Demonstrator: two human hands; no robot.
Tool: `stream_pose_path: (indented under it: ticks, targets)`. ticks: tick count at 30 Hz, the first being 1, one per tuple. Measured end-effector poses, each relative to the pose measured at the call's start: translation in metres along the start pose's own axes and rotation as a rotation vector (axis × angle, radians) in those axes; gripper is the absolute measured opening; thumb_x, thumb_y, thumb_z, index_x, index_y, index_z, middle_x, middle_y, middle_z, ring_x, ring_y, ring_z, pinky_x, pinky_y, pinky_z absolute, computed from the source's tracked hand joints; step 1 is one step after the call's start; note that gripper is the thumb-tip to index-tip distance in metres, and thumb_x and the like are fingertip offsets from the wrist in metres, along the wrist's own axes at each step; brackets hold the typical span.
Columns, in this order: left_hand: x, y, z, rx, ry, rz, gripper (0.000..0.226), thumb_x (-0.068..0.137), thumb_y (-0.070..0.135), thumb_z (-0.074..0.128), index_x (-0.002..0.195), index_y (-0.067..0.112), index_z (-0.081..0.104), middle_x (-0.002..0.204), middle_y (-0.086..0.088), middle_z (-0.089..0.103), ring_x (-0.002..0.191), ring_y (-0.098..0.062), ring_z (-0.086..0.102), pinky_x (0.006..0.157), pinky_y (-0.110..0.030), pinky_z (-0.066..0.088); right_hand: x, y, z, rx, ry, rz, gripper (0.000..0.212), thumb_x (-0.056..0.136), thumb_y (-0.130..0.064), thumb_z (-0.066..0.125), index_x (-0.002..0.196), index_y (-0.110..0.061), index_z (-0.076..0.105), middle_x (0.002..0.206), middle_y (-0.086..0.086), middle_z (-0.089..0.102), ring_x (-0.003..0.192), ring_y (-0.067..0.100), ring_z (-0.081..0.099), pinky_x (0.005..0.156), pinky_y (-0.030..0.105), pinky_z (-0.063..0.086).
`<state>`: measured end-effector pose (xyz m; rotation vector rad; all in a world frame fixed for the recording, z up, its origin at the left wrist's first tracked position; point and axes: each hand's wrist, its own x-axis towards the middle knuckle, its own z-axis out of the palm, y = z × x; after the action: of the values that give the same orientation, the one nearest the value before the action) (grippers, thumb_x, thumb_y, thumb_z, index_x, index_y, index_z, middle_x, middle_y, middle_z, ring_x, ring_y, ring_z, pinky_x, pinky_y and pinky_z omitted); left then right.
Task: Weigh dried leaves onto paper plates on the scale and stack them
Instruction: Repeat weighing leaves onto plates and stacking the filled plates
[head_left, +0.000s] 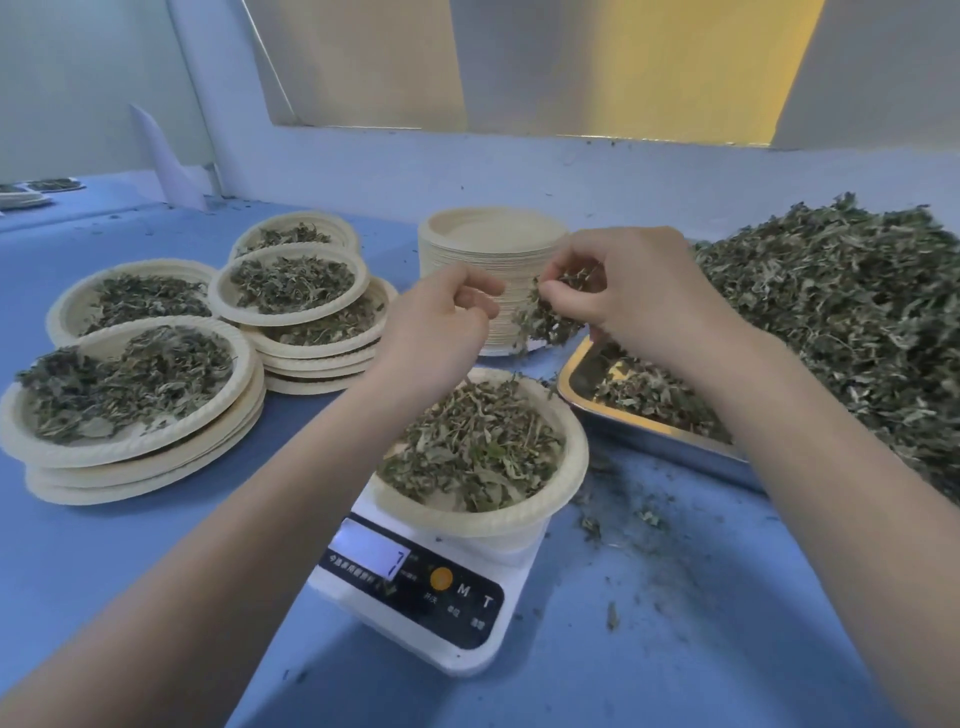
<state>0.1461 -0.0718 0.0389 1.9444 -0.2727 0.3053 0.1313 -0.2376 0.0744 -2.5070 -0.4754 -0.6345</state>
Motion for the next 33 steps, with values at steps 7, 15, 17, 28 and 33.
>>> stream_pose_path:
  ticks: [7,15,17,28,33]
  targets:
    - [0.010,0.014,0.030,0.050,-0.076,0.005,0.041,0.083,-0.003,0.036,0.099,0.026,0.059,0.082,0.014,0.058,0.088,-0.017,0.053,0.065,-0.027,0.040,-0.006,0.074,-0.028,-0.344,-0.354,0.236,0.024,0.085,-0.040,0.066,0.108,-0.032,0.068,0.106,0.000,0.067,0.081,0.009,0.053,0.074,0.024,0.040]
    - [0.002,0.001,0.003,0.146,-0.058,0.018,0.040,0.082,0.000,0.041,0.092,0.032,0.063,0.094,0.013,0.061,0.074,-0.012,0.055,0.064,-0.029,0.045,-0.025,0.052,-0.003,-0.063,-0.483,0.104,0.081,0.062,-0.078,0.059,0.131,-0.038,0.051,0.120,-0.020,0.055,0.100,0.001,0.053,0.081,0.018,0.039]
    - [-0.004,-0.008,-0.016,0.163,-0.035,0.010,0.039,0.083,0.001,0.042,0.090,0.033,0.065,0.093,0.012,0.061,0.070,-0.009,0.053,0.063,-0.028,0.044,-0.029,0.043,-0.002,-0.009,-0.691,0.115,0.123,0.039,-0.085,0.066,0.145,-0.040,0.025,0.134,-0.029,0.033,0.121,-0.006,0.034,0.099,0.019,0.028]
    - [-0.047,-0.050,-0.047,0.238,-0.013,-0.198,0.030,0.094,0.022,0.046,0.122,0.024,0.055,0.111,0.010,0.060,0.091,-0.005,0.053,0.071,-0.022,0.040,-0.035,0.022,0.022,-0.107,-0.862,0.037,0.148,0.033,-0.068,0.081,0.148,-0.040,-0.009,0.151,-0.019,0.010,0.138,-0.001,0.009,0.116,0.022,0.014]
    - [-0.044,-0.038,-0.065,0.199,0.071,-0.191,0.040,0.094,0.012,0.041,0.133,0.017,0.048,0.130,0.004,0.053,0.105,-0.012,0.052,0.080,-0.024,0.043,-0.016,0.008,0.021,0.072,-0.780,0.000,0.140,0.028,-0.063,0.087,0.144,-0.048,0.010,0.131,-0.040,0.027,0.115,-0.020,0.028,0.091,-0.005,0.018]
